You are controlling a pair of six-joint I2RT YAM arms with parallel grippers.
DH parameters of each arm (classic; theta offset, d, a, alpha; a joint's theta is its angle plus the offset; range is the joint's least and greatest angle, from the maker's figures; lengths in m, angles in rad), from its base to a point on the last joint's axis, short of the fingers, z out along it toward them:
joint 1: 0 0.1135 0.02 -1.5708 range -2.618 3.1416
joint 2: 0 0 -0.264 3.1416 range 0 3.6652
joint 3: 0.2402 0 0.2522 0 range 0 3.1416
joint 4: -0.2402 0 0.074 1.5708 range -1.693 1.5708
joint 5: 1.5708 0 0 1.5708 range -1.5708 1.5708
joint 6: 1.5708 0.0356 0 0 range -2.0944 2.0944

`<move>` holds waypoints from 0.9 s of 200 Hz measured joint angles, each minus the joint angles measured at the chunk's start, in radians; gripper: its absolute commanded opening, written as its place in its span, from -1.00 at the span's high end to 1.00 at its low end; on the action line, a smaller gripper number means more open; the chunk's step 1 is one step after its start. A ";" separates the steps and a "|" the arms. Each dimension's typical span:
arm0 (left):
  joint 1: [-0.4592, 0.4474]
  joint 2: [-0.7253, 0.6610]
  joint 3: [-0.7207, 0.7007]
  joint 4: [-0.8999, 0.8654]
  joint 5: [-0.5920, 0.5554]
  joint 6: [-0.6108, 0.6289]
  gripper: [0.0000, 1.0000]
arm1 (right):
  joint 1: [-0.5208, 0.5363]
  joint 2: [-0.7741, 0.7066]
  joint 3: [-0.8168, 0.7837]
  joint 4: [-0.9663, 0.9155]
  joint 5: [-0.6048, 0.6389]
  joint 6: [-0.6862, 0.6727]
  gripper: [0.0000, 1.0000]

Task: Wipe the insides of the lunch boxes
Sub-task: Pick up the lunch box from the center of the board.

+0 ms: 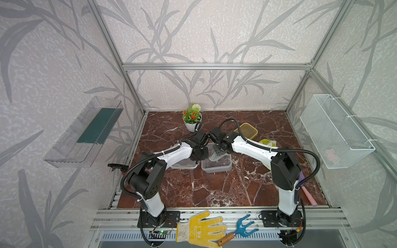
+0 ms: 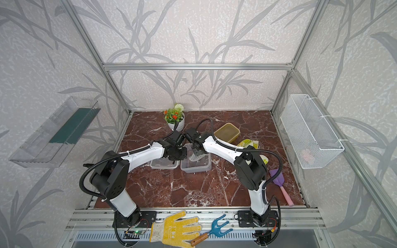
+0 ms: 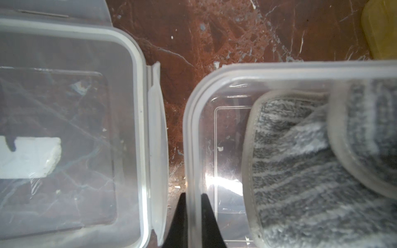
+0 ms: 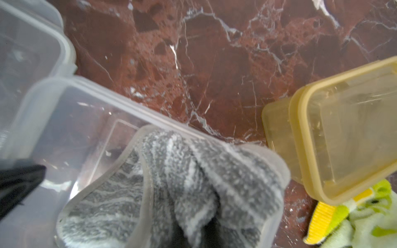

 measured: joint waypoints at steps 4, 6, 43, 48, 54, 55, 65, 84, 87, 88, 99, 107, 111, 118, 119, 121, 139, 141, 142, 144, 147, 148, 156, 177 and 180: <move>-0.001 0.001 0.004 -0.002 -0.001 0.000 0.85 | 0.000 0.006 0.010 0.008 -0.004 0.007 1.00; -0.002 0.003 0.005 -0.003 -0.002 0.000 0.85 | 0.000 0.009 0.014 0.011 -0.010 0.012 1.00; 0.000 0.022 0.037 -0.026 -0.023 0.000 0.85 | -0.007 0.061 0.072 0.085 -0.110 0.080 1.00; 0.002 0.024 0.040 -0.031 -0.026 0.000 0.84 | -0.008 0.066 0.076 0.095 -0.127 0.090 1.00; 0.003 0.027 0.043 -0.035 -0.029 -0.001 0.84 | -0.009 0.070 0.078 0.107 -0.146 0.098 1.00; 0.003 0.027 0.043 -0.035 -0.029 -0.001 0.84 | -0.009 0.070 0.078 0.108 -0.149 0.098 1.00; 0.005 0.028 0.044 -0.037 -0.036 -0.001 0.84 | -0.009 0.074 0.078 0.128 -0.180 0.113 1.00; 0.010 0.028 0.048 -0.050 -0.047 -0.001 0.84 | -0.009 0.079 0.064 0.177 -0.246 0.129 1.00; 0.011 0.029 0.050 -0.055 -0.050 -0.001 0.84 | -0.010 0.079 0.059 0.185 -0.254 0.130 1.00; 0.012 0.030 0.051 -0.056 -0.050 -0.001 0.84 | -0.010 0.078 0.057 0.188 -0.257 0.130 1.00; 0.020 0.034 0.060 -0.069 -0.055 0.001 0.84 | -0.014 0.078 0.037 0.214 -0.289 0.132 1.00; 0.026 0.039 0.065 -0.072 -0.056 0.003 0.84 | -0.016 0.077 0.023 0.232 -0.305 0.132 1.00; 0.028 0.040 0.067 -0.075 -0.056 0.003 0.84 | -0.018 0.077 0.016 0.239 -0.312 0.133 1.00; 0.034 0.044 0.072 -0.077 -0.058 0.006 0.84 | -0.020 0.072 0.002 0.249 -0.327 0.133 1.00; 0.034 0.044 0.073 -0.077 -0.058 0.006 0.84 | -0.020 0.071 -0.002 0.251 -0.330 0.133 1.00; 0.035 0.045 0.074 -0.077 -0.059 0.007 0.84 | -0.021 0.068 -0.007 0.254 -0.332 0.133 1.00; 0.053 0.047 0.076 -0.073 -0.069 0.008 0.84 | -0.032 0.039 -0.063 0.266 -0.365 0.134 1.00; 0.054 0.047 0.076 -0.073 -0.069 0.008 0.84 | -0.034 0.035 -0.070 0.266 -0.367 0.134 1.00; 0.055 0.047 0.076 -0.073 -0.069 0.009 0.84 | -0.034 0.034 -0.072 0.266 -0.368 0.134 1.00; 0.056 0.047 0.076 -0.073 -0.069 0.009 0.84 | -0.035 0.030 -0.079 0.266 -0.371 0.134 1.00; 0.058 0.047 0.076 -0.072 -0.070 0.009 0.84 | -0.037 0.023 -0.086 0.265 -0.377 0.133 1.00; 0.058 0.047 0.076 -0.072 -0.070 0.009 0.84 | -0.039 0.020 -0.090 0.266 -0.378 0.132 1.00; 0.064 0.045 0.074 -0.069 -0.071 0.010 0.84 | -0.044 0.001 -0.109 0.264 -0.386 0.129 1.00; 0.082 0.038 0.067 -0.070 -0.081 0.011 0.84 | -0.060 -0.061 -0.132 0.255 -0.404 0.106 1.00; 0.085 0.037 0.067 -0.071 -0.083 0.011 0.84 | -0.061 -0.072 -0.132 0.255 -0.409 0.103 1.00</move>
